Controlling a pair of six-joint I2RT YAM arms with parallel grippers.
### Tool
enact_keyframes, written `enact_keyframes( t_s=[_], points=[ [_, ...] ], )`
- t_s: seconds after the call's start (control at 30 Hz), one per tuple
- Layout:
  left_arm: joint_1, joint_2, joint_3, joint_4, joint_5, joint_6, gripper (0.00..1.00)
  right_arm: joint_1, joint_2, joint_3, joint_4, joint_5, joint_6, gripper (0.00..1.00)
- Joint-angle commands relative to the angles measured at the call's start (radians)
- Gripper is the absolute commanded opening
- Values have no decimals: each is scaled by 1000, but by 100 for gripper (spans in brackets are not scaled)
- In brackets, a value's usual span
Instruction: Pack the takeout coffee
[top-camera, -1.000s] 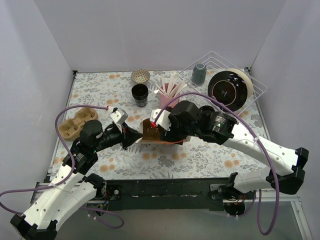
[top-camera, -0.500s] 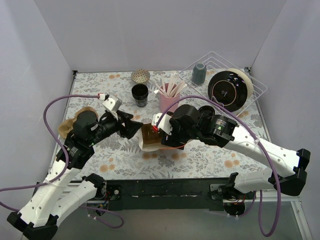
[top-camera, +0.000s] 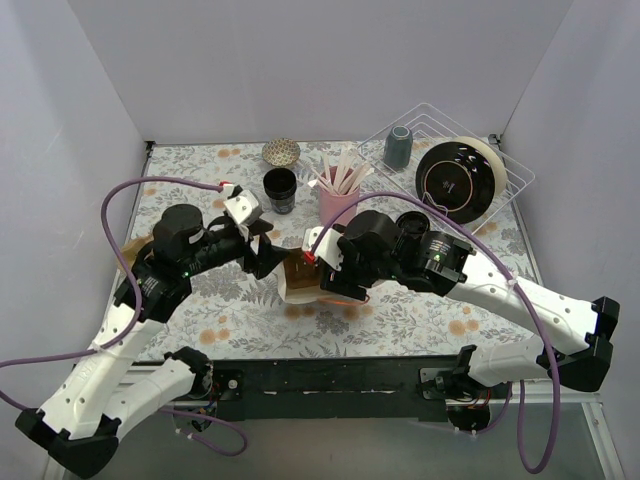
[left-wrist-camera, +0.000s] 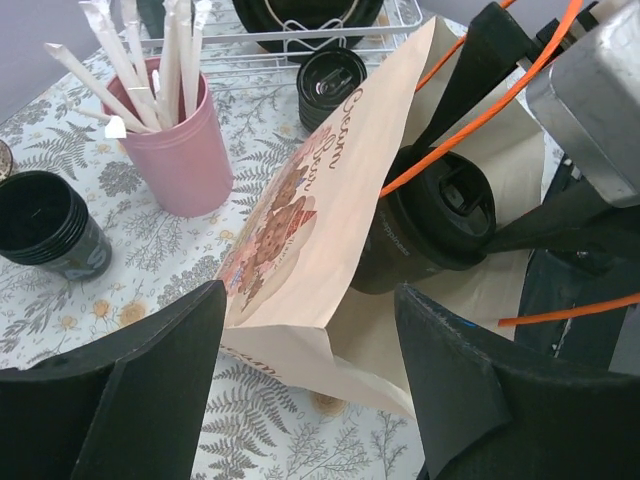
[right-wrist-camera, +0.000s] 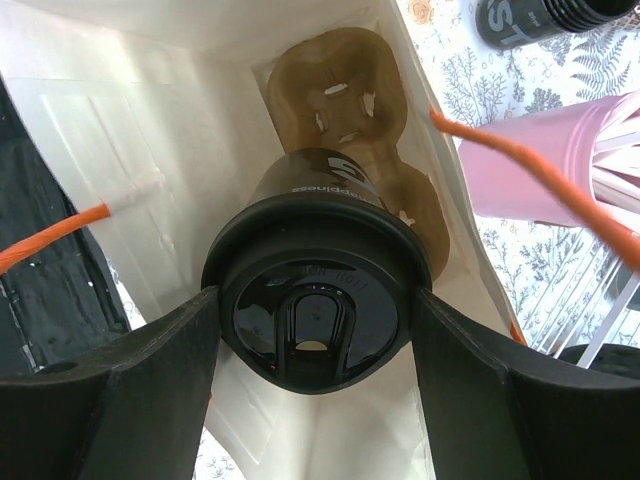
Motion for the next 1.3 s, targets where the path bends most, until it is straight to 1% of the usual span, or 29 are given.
enact_keyframes(
  t_s=[0.0,0.07,0.13,0.3,0.37,0.4,0.47,0.5,0.63,0.77,0.9,1.0,1.13,1.27],
  points=[
    [1,29,30,-23,66,120,68,6,-22,-16,46,-11,7,6],
    [1,62,28,-23,72,174,67,5,-23,-19,48,-15,11,6],
    [1,104,42,-29,75,212,64,5,-28,-24,51,-18,13,6],
    [1,143,61,-23,118,240,56,5,-43,-33,48,-10,21,5],
    [1,143,51,-24,141,256,42,5,-49,-41,49,-4,21,4],
    [1,144,48,-26,147,260,32,5,-55,-51,51,-2,16,4],
    [1,138,42,-24,160,272,6,5,-57,-58,52,7,5,3],
    [1,135,39,-21,164,276,1,5,-57,-56,54,21,-2,2],
    [1,134,39,-18,180,299,0,5,-58,-58,77,47,-28,1],
    [1,115,24,35,184,306,0,5,-54,-56,104,65,-50,1],
    [1,68,-22,97,157,329,0,6,-52,-67,135,103,-85,1],
    [1,33,-85,140,141,355,0,5,-45,-84,155,133,-140,1],
    [1,28,-116,138,149,374,0,5,-14,-58,151,160,-179,1],
    [1,36,-107,82,167,410,0,5,24,-10,149,173,-203,1]
  ],
)
